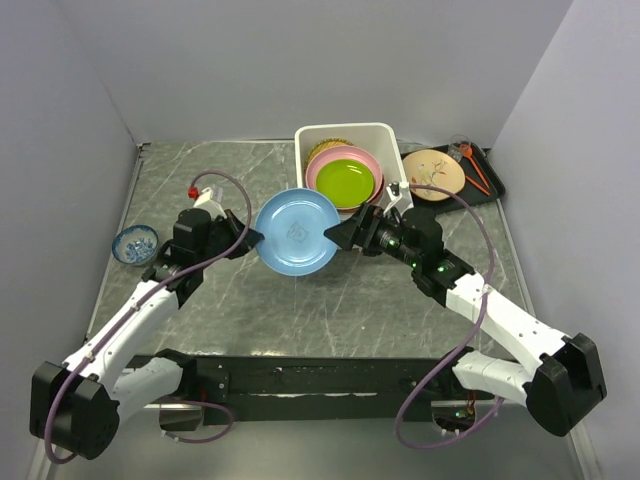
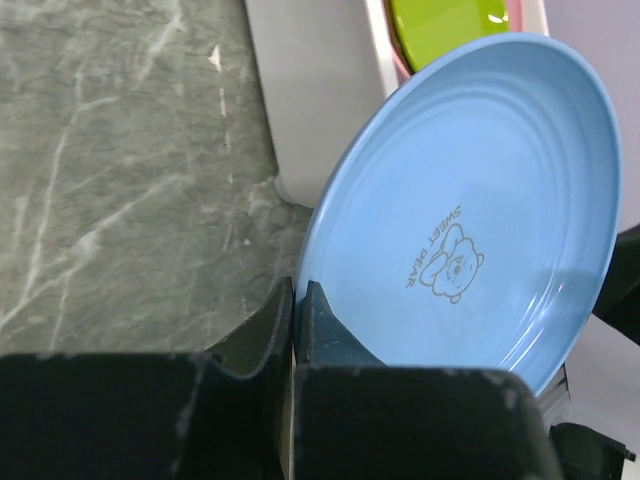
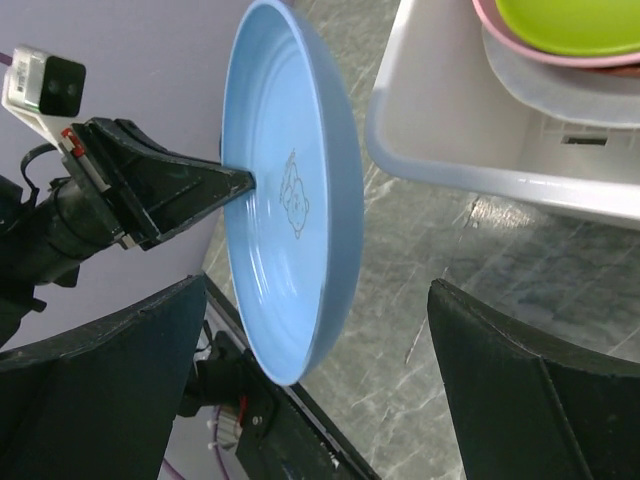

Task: Place the plates into the plastic bin on the countertop
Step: Place the plate in the plastic bin.

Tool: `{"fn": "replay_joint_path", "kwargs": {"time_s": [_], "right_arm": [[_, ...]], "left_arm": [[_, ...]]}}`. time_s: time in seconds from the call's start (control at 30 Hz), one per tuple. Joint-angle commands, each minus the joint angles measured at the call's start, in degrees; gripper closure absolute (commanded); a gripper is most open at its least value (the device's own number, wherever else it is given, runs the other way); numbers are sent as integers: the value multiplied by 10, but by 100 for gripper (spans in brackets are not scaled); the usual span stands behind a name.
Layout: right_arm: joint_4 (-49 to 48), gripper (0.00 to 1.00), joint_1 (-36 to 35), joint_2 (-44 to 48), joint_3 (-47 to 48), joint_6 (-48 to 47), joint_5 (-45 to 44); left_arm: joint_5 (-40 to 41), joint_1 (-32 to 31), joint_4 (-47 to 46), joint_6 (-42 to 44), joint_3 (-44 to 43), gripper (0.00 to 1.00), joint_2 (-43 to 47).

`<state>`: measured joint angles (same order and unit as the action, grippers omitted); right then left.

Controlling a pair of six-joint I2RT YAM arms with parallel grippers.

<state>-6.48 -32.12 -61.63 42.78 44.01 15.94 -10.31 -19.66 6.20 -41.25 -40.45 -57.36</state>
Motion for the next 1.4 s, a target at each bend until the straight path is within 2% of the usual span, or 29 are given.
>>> {"fn": "replay_joint_path", "kwargs": {"time_s": [0.0,0.33,0.47,0.57,0.6,0.63,0.67,0.77,0.93,0.97,1.0,1.07,1.2,1.27,1.3,1.37], "right_arm": [[-40,2,-5,5,-3,18,24],[-73,6,-31,-72,32,26,58],[-104,14,-37,-107,40,34,73],[-123,34,-37,-104,31,40,70],[-125,50,-38,-102,30,41,67],[-126,58,-38,-98,27,42,66],[-127,74,-38,-91,25,42,61],[-122,98,-38,-71,13,41,49],[-101,100,-38,-33,-11,37,25],[-95,100,-37,-27,-14,36,20],[-90,100,-37,-23,-17,33,10],[-73,100,-38,-7,-20,29,1],[-50,100,-38,21,-33,25,-22],[-34,100,-37,34,-37,22,-35],[-30,100,-37,37,-38,20,-38],[-26,100,-36,40,-40,20,-43]], "left_arm": [[-14,-12,-57,-5,-1,99,4],[9,-13,-28,-2,6,99,52],[24,-13,-7,-2,11,99,82],[22,-13,-1,-1,12,99,87],[20,-13,0,-1,10,99,86],[20,-13,1,-1,10,99,86],[18,-13,1,-1,9,99,83],[12,-13,-13,-4,15,99,79],[-9,-13,-40,-9,21,96,58],[-16,-13,-50,-11,21,93,54],[-18,-13,-54,-12,20,84,50],[-29,-13,-79,-13,20,74,39],[-56,-13,-108,-14,20,41,20],[-59,-13,-116,-12,17,31,8],[-55,-13,-115,-11,15,20,3],[-52,-13,-116,-11,12,10,-2]]}}
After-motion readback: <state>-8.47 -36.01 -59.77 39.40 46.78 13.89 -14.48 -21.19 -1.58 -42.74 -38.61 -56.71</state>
